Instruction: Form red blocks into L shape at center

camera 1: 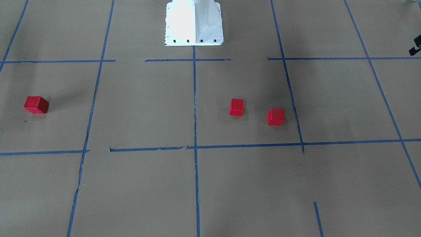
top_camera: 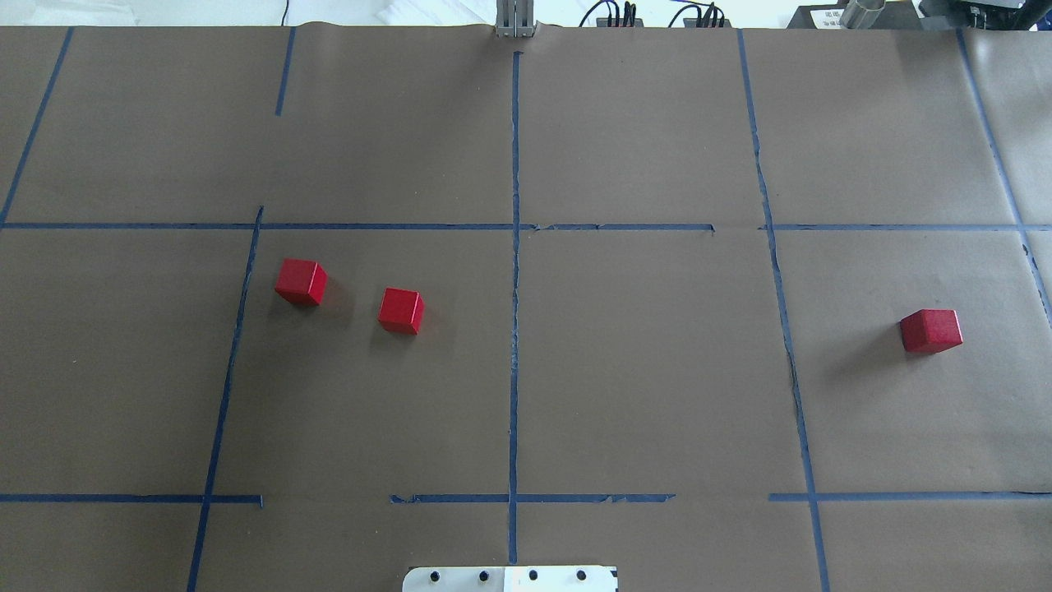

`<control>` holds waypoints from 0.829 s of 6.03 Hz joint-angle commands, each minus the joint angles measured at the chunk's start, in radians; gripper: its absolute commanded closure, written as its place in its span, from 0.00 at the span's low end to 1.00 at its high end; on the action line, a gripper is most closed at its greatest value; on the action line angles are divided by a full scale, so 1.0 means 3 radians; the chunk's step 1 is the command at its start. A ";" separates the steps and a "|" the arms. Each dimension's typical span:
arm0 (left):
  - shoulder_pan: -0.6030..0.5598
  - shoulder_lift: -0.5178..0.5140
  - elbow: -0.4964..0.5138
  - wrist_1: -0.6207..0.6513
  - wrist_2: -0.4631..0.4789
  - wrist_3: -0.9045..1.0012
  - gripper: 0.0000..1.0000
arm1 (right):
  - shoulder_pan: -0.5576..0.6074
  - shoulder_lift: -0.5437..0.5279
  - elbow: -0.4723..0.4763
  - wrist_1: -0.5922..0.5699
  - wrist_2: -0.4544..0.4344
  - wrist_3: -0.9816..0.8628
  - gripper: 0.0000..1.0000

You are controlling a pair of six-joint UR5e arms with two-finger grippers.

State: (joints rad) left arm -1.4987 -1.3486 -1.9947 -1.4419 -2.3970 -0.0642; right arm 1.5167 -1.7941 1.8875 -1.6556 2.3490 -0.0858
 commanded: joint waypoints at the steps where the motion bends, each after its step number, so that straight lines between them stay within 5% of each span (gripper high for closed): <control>1: 0.0000 -0.0009 -0.0024 -0.0005 0.0033 -0.0006 0.00 | 0.0001 -0.0007 0.0008 0.0001 -0.0007 -0.0006 0.00; 5: -0.0005 0.0021 -0.0029 0.0000 0.0023 -0.0032 0.00 | 0.0001 -0.0033 0.0008 -0.0004 0.0003 0.0000 0.00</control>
State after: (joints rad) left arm -1.4991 -1.3448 -2.0068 -1.4423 -2.3891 -0.0737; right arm 1.5171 -1.8032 1.8885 -1.6567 2.3505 -0.0860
